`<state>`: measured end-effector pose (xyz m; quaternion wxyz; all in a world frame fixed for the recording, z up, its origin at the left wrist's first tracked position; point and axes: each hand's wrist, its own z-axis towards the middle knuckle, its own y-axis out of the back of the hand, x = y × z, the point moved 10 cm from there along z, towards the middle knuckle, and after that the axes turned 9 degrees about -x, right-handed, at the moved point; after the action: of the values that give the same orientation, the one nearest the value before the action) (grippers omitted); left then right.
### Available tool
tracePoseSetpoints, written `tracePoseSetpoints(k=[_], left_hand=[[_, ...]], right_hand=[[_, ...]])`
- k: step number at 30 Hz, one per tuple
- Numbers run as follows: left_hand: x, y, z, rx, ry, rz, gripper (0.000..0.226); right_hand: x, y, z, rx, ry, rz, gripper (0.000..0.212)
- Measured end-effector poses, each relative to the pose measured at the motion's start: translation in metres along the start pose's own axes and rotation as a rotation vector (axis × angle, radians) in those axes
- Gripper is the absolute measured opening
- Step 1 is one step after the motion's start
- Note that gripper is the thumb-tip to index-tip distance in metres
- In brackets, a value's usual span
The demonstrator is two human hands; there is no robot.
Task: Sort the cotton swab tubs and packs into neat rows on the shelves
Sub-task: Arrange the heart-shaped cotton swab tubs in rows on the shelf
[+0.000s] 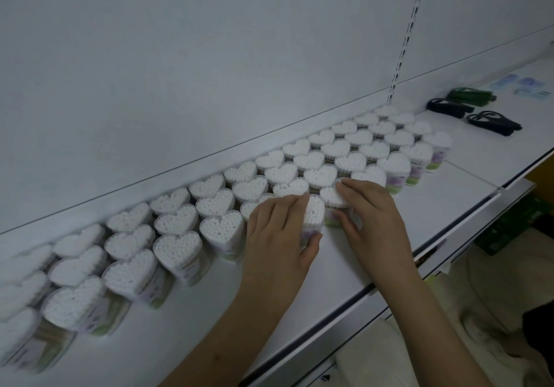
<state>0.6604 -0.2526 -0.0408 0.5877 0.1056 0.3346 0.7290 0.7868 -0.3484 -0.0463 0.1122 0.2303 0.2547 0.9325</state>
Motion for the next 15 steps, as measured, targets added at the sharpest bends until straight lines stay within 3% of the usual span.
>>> tracePoseSetpoints(k=[5,9,15], left_hand=[[0.000,0.000,0.000,0.002,0.012,0.003,0.049],[0.004,0.007,0.000,0.011,-0.002,-0.041,0.059],[0.018,0.047,-0.004,-0.052,0.088,-0.142,0.055]], right_hand=[[0.006,0.004,0.001,0.008,0.010,-0.011,0.043],[0.017,0.028,0.007,-0.067,-0.080,0.076,0.037],[0.069,0.042,0.041,-0.118,-0.141,0.249,0.039]])
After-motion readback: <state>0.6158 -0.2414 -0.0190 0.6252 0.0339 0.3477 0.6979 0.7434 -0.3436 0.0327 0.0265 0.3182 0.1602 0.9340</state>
